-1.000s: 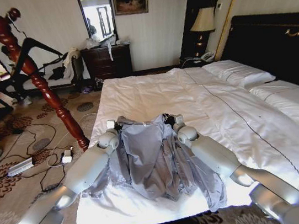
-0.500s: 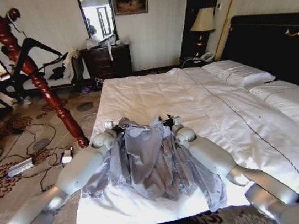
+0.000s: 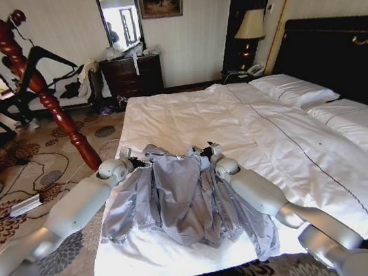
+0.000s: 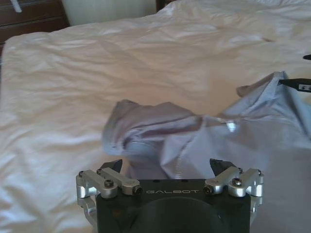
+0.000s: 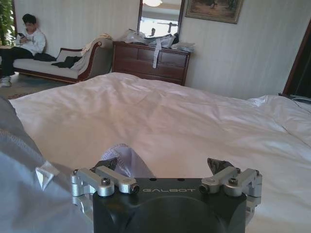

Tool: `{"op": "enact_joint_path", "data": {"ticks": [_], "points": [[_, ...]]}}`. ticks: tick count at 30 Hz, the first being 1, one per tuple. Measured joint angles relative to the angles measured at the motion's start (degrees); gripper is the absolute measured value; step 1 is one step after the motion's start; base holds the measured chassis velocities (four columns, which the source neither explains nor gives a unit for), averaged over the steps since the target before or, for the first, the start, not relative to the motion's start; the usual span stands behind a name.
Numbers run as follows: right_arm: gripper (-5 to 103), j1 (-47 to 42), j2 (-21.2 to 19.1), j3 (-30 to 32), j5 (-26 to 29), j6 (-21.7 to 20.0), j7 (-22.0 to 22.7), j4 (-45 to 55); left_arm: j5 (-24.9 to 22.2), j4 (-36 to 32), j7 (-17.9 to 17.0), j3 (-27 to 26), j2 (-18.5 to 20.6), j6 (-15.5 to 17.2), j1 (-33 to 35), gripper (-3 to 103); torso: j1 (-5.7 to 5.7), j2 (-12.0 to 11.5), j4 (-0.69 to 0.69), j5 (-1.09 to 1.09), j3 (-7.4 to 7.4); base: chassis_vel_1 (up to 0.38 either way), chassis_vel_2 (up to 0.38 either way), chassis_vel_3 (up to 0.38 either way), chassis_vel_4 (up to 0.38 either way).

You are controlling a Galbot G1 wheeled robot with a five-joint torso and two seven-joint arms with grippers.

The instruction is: Pick up the clothes from the bed and hang them on the clothes hanger.

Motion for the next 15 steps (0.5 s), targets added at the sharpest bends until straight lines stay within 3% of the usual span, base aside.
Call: {"op": "enact_joint_path", "data": {"ticks": [5, 8, 15], "points": [[100, -2.37, -4.07, -0.56, 2.30, 0.06, -2.18, 5.48, 0.06, -4.39, -0.66, -2.12, 2.75, -1.09, 3.97, 100, 0.00, 0.00, 0.03, 0.00, 0.00, 0.000, 0.000, 0.000, 0.000], [100, -3.77, -6.35, -0.96, -1.79, 1.32, -4.80, 7.53, 0.21, -8.51, -0.97, -5.04, 5.91, -1.47, 8.88, 100, -0.01, 0.00, 0.05, 0.00, 0.00, 0.000, 0.000, 0.000, 0.000], [100, -5.62, -9.70, -2.16, -9.80, 2.69, -6.20, 10.02, 0.92, -15.15, -0.85, -11.22, 10.31, -2.04, 17.65, 100, -0.01, 0.00, 0.03, 0.00, -0.01, 0.000, 0.000, 0.000, 0.000]]}}
